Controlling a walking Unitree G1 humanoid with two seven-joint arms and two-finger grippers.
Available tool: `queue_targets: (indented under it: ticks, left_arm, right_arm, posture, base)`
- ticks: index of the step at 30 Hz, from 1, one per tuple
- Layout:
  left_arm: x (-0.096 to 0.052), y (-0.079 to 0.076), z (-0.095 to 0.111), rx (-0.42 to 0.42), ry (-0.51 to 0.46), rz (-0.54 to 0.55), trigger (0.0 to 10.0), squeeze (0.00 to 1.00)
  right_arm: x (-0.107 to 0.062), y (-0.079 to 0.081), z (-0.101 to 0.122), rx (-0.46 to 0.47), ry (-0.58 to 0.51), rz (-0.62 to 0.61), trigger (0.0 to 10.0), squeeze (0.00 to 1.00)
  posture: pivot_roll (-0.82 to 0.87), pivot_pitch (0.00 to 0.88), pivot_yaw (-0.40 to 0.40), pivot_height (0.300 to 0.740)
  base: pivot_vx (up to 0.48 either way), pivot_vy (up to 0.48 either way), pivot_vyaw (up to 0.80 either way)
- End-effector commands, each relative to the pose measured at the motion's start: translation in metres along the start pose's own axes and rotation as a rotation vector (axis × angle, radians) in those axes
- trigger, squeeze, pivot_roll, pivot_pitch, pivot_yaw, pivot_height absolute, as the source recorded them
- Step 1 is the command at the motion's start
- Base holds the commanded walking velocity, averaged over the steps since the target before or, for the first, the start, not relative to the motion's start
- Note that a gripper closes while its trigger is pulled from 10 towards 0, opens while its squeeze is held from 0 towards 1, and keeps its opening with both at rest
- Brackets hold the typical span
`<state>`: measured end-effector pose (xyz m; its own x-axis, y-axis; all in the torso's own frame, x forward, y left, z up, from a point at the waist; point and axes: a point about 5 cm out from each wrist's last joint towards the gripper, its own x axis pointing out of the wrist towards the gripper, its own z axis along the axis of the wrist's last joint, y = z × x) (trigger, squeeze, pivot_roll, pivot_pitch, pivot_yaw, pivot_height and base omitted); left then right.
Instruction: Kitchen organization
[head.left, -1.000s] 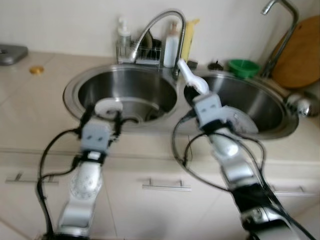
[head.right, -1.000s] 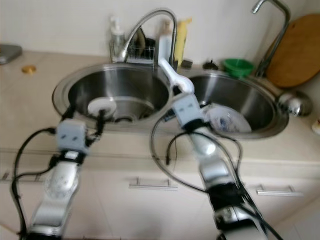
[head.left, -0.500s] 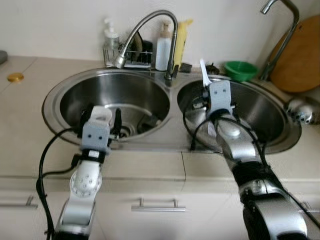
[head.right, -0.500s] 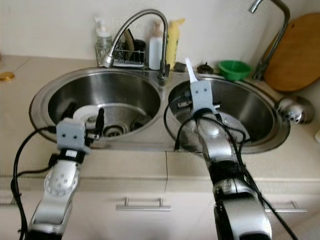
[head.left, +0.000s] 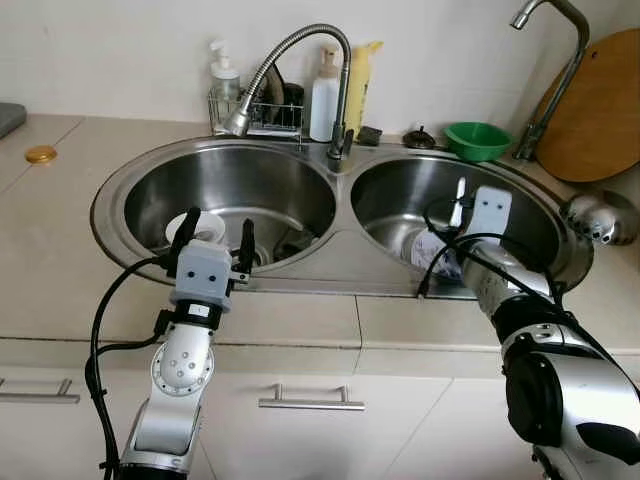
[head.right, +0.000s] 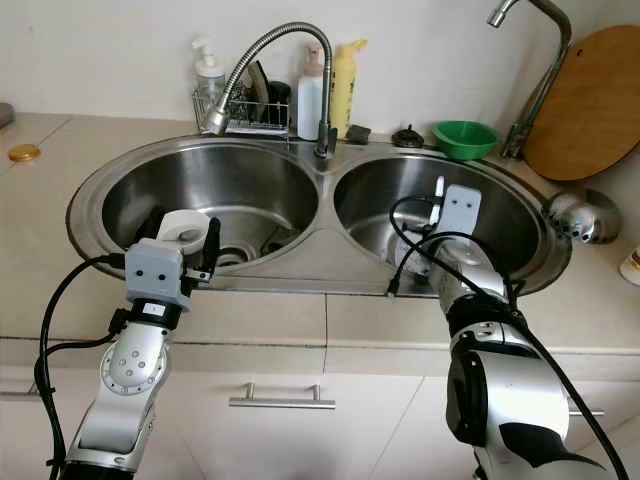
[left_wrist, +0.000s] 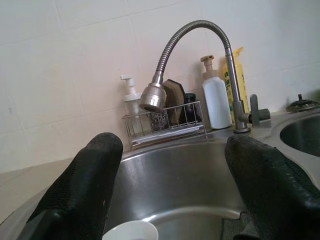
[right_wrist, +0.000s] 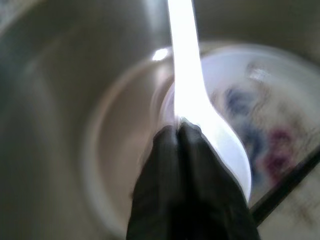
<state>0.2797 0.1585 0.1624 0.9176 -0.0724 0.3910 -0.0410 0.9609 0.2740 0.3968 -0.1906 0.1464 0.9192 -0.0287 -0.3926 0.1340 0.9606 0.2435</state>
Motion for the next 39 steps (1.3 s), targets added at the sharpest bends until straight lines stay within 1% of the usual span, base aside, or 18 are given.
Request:
queue_targets:
  ticks: [1,2,3,6,10,14,15,16,18,21,22,23,24,25,26,31,36,39]
  left_arm:
    - [-0.001,-0.003,0.0,0.004,0.002,-0.017,10.0,0.0]
    - [-0.001,-0.003,0.0,0.003,0.003,-0.018,10.0,0.0]
    - [-0.001,-0.004,0.0,0.002,0.005,-0.021,10.0,0.0]
    - [-0.001,-0.005,-0.001,-0.001,0.008,-0.026,10.0,0.0]
    - [-0.001,-0.007,-0.002,-0.005,0.014,-0.033,10.0,0.0]
    - [-0.002,-0.008,-0.003,-0.007,0.02,-0.038,10.0,0.0]
    - [-0.002,-0.008,-0.003,-0.01,0.022,-0.04,10.0,0.0]
    - [-0.002,-0.008,-0.003,-0.01,0.022,-0.04,10.0,0.0]
    - [-0.002,-0.008,-0.003,-0.014,0.021,-0.041,10.0,0.0]
    - [-0.002,-0.009,-0.003,-0.016,0.022,-0.043,10.0,0.0]
    - [-0.003,-0.01,-0.003,-0.02,0.022,-0.047,10.0,0.0]
    - [-0.003,-0.01,-0.003,-0.02,0.022,-0.047,10.0,0.0]
    - [-0.003,-0.01,-0.003,-0.023,0.022,-0.049,10.0,0.0]
    - [-0.003,-0.01,-0.003,-0.023,0.022,-0.049,10.0,0.0]
    - [-0.003,-0.011,-0.002,-0.03,0.021,-0.051,10.0,0.0]
    - [-0.003,-0.011,-0.002,-0.038,0.026,-0.057,10.0,0.0]
    - [-0.003,-0.012,-0.003,-0.045,0.032,-0.061,10.0,0.0]
    - [-0.003,-0.012,-0.003,-0.048,0.032,-0.064,10.0,0.0]
  right_arm:
    - [0.001,0.004,-0.012,0.034,0.069,0.04,10.0,0.45]
    - [0.001,0.006,-0.013,0.043,0.076,0.055,10.0,0.45]
    - [0.001,0.008,-0.013,0.044,0.08,0.069,10.0,1.0]
    - [0.001,0.01,-0.012,0.041,0.077,0.091,10.0,1.0]
    - [0.0,0.021,-0.002,0.064,0.01,0.191,10.0,1.0]
    - [-0.001,0.026,0.004,0.042,-0.037,0.248,10.0,1.0]
    - [-0.003,0.026,0.013,0.018,-0.105,0.252,10.0,1.0]
    - [-0.003,0.026,0.013,0.018,-0.105,0.252,10.0,1.0]
    - [-0.006,0.028,0.025,0.009,-0.192,0.256,10.0,1.0]
    - [-0.012,0.029,0.045,-0.044,-0.342,0.242,10.0,1.0]
    - [-0.023,0.031,0.063,-0.075,-0.512,0.241,10.0,0.43]
    - [-0.023,0.031,0.063,-0.075,-0.512,0.241,10.0,0.43]
    - [-0.03,0.033,0.07,-0.108,-0.596,0.243,10.0,0.18]
    - [-0.03,0.033,0.07,-0.108,-0.596,0.243,10.0,0.18]
    - [-0.035,0.038,0.071,-0.134,-0.636,0.261,10.0,0.0]
    - [-0.042,0.049,0.061,-0.197,-0.666,0.301,10.0,0.0]
    - [-0.049,0.052,0.052,-0.171,-0.683,0.328,10.0,0.0]
    - [-0.054,0.054,0.051,-0.186,-0.699,0.339,10.0,0.0]
  posture:
    - [0.1,0.0,-0.07,0.74]
    - [0.1,0.0,-0.07,0.74]
    - [0.1,0.0,-0.068,0.74]
    - [0.09,0.0,-0.067,0.74]
    - [0.09,0.0,-0.067,0.74]
    - [0.09,0.0,-0.068,0.74]
    - [0.09,0.0,-0.067,0.74]
    - [0.09,0.0,-0.067,0.74]
    - [0.09,0.0,-0.066,0.74]
    - [0.09,0.0,-0.067,0.74]
    - [0.09,0.0,-0.068,0.74]
    - [0.09,0.0,-0.068,0.74]
    - [0.09,0.0,-0.068,0.74]
    - [0.09,0.0,-0.068,0.74]
    - [0.08,0.0,-0.067,0.74]
    - [0.08,0.0,-0.066,0.74]
    - [0.08,0.0,-0.065,0.74]
    - [0.08,0.0,-0.064,0.74]
  base:
    - [0.0,0.0,0.0]
    - [0.0,0.0,0.0]
    - [0.0,0.0,0.0]
    - [0.0,0.0,0.0]
    - [0.0,0.0,0.0]
    - [0.0,0.0,0.0]
    - [0.0,0.0,0.0]
    - [0.0,0.0,0.0]
    - [0.0,0.0,0.0]
    - [0.0,0.0,0.0]
    - [0.0,0.0,0.0]
    - [0.0,0.0,0.0]
    - [0.0,0.0,0.0]
    - [0.0,0.0,0.0]
    - [0.0,0.0,0.0]
    - [0.0,0.0,0.0]
    - [-0.051,0.0,0.0]
    - [-0.26,0.0,0.0]
